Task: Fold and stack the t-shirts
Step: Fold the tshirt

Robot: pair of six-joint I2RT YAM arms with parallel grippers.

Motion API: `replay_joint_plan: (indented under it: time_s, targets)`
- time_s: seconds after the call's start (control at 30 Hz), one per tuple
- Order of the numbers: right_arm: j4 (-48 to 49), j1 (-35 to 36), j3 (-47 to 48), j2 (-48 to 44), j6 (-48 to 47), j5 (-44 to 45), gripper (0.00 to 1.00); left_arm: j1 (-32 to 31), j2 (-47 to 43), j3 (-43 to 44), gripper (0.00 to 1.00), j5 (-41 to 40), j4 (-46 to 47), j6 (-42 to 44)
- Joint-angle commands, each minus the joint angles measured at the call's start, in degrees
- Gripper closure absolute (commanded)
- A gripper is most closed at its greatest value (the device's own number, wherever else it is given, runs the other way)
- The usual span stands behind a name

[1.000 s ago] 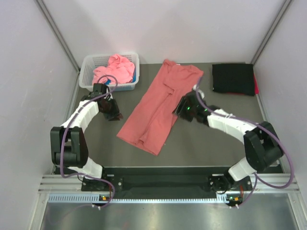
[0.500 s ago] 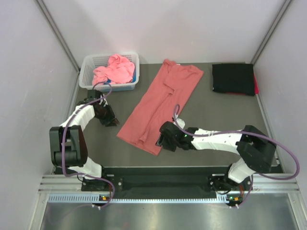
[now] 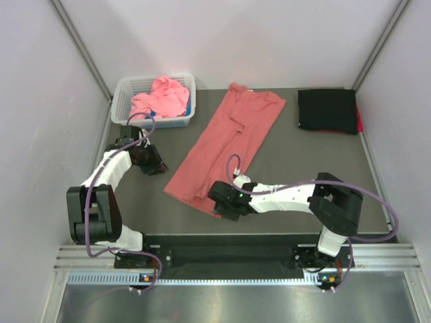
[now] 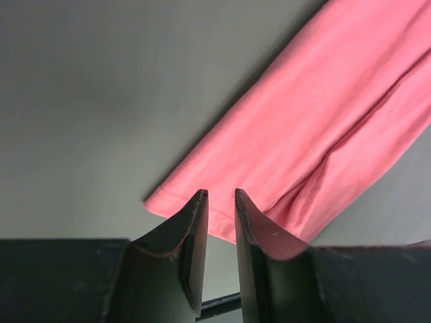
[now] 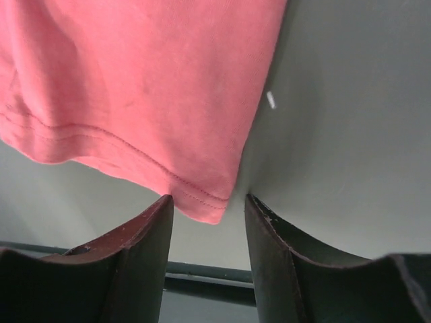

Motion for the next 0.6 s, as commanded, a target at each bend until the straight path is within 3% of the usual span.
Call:
replay_joint_plan:
  time_s: [0.0, 0.1, 0.27, 0.47, 0.57]
  targets:
    - [-3.32, 2.1, 3.85, 2.86, 1.9, 2.97, 0.53, 0.09, -2.11, 0.88, 0.73, 2.27, 2.31, -0.6]
    - [-3.5, 2.1, 3.85, 3.93, 2.51, 2.53, 0.6, 0.01, -2.46, 0.79, 0.72, 2.97, 2.75, -0.69]
    - [-4.38, 2.36, 0.95, 1.3, 1.12, 3.06, 1.0, 0.01, -4.3, 0.27, 0.73, 5.08, 2.4, 1.06]
    - [-10.96, 3.5, -5.1, -6.86, -2.23, 4.37, 1.0, -1.13, -7.38, -0.61, 0.74, 10.79, -0.41, 1.77]
    - [-14.57, 3.95, -10.03, -13.91, -2.06, 5.17, 1.0, -5.44, -10.37, -1.93, 0.73, 11.15, -1.9, 2.03]
